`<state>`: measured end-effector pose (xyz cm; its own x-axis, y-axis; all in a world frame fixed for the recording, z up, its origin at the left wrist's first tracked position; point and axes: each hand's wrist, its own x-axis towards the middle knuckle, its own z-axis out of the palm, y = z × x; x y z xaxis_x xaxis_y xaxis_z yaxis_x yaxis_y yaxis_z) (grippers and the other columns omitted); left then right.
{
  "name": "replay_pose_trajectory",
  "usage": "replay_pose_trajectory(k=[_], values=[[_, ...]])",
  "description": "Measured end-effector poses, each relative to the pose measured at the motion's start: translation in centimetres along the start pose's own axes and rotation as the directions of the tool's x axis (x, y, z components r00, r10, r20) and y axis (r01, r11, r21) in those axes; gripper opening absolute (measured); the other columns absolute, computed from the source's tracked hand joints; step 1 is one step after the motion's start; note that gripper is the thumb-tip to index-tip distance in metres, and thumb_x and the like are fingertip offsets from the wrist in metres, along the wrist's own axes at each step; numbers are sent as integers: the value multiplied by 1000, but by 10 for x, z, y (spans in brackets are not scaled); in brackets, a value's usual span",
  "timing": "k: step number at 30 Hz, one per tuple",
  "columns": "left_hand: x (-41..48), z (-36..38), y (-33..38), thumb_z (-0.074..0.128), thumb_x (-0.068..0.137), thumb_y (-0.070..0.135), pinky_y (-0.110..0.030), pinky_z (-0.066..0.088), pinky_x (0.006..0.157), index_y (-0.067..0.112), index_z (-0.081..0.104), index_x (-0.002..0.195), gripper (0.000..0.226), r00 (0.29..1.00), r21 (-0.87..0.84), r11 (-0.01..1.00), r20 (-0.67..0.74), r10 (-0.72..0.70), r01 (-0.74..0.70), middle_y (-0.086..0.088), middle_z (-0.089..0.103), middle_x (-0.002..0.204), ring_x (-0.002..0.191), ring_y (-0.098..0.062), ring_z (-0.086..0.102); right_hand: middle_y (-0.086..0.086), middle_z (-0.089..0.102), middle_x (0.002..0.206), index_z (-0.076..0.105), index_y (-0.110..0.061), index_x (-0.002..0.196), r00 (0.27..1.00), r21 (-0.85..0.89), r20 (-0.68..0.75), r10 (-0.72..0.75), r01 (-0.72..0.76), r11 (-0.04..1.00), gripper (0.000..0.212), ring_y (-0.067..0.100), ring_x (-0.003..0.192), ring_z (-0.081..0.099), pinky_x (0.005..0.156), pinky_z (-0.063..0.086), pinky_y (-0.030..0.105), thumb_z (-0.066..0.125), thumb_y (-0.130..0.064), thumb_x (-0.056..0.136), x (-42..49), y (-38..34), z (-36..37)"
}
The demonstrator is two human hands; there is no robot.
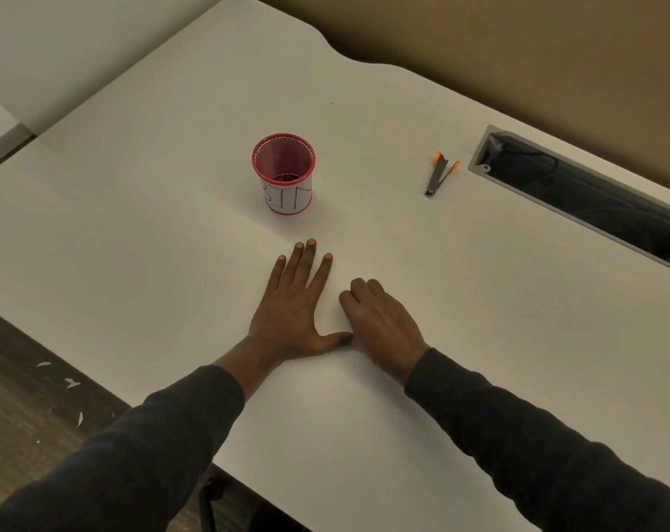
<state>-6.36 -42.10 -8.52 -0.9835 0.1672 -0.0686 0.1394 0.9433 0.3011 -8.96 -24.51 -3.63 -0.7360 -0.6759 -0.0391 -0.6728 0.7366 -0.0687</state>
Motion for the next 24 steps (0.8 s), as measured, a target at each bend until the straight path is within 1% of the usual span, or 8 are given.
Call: replay_pose_trajectory(k=[3,8,14,16,18,20,22,24], values=[[0,0,0,19,67,104,-52,1,131,18,-3,166,133,1000,1,1000,7,-6,6,-11,-17,173,160,-28,-17,12,59,80,64,-3,87,998,-3,-48,-37,37,999,32,20,66,51,52,30,25,87,-9,66,0,1,3],[0,-1,0,18,67,104,-52,2,131,18,-3,166,133,1000,6,1000,13,-6,6,-11,-16,173,160,-28,-17,13,58,84,62,-3,93,995,6,-73,-69,69,998,27,21,68,50,52,45,30,81,-11,75,-2,4,8],[0,-4,2,16,65,106,-53,3,131,19,-3,166,135,999,0,1000,28,-18,18,-11,-17,173,160,-28,-18,13,60,83,63,-3,93,988,3,-99,-119,120,993,28,21,67,53,53,45,29,82,-9,72,-1,13,11],[0,-5,3,17,63,107,-52,2,131,19,-5,166,137,999,-4,1000,36,-22,23,-11,-19,173,160,-27,-19,11,62,90,64,-4,103,994,64,-91,-65,71,995,25,22,75,56,60,51,29,76,-9,81,0,18,11],[0,-5,4,21,63,108,-53,2,131,19,-5,166,139,999,-9,1000,31,-23,23,-10,-19,173,160,-27,-20,3,62,96,64,-10,107,991,277,-93,98,-69,958,14,17,83,57,70,51,25,61,-11,94,1,22,9],[-1,-5,4,23,63,108,-53,3,131,18,-4,166,139,1000,-15,1000,25,-20,20,-11,-18,173,160,-28,-19,-8,62,96,66,-17,104,943,563,-11,333,-270,781,12,7,84,57,75,47,15,56,-17,98,2,24,3],[-1,-6,4,23,63,108,-53,2,131,18,-4,166,140,999,-14,1000,29,-22,22,-11,-19,173,159,-28,-20,-11,68,92,68,-20,100,862,770,154,483,-411,488,9,3,78,63,73,50,11,60,-20,97,0,24,-2],[-1,-6,4,23,62,108,-53,2,131,19,-5,166,140,999,-11,1000,37,-25,25,-10,-21,172,159,-27,-21,-4,72,89,71,-18,99,786,873,306,537,-456,170,10,3,74,66,72,55,16,62,-19,96,-3,22,-8]])
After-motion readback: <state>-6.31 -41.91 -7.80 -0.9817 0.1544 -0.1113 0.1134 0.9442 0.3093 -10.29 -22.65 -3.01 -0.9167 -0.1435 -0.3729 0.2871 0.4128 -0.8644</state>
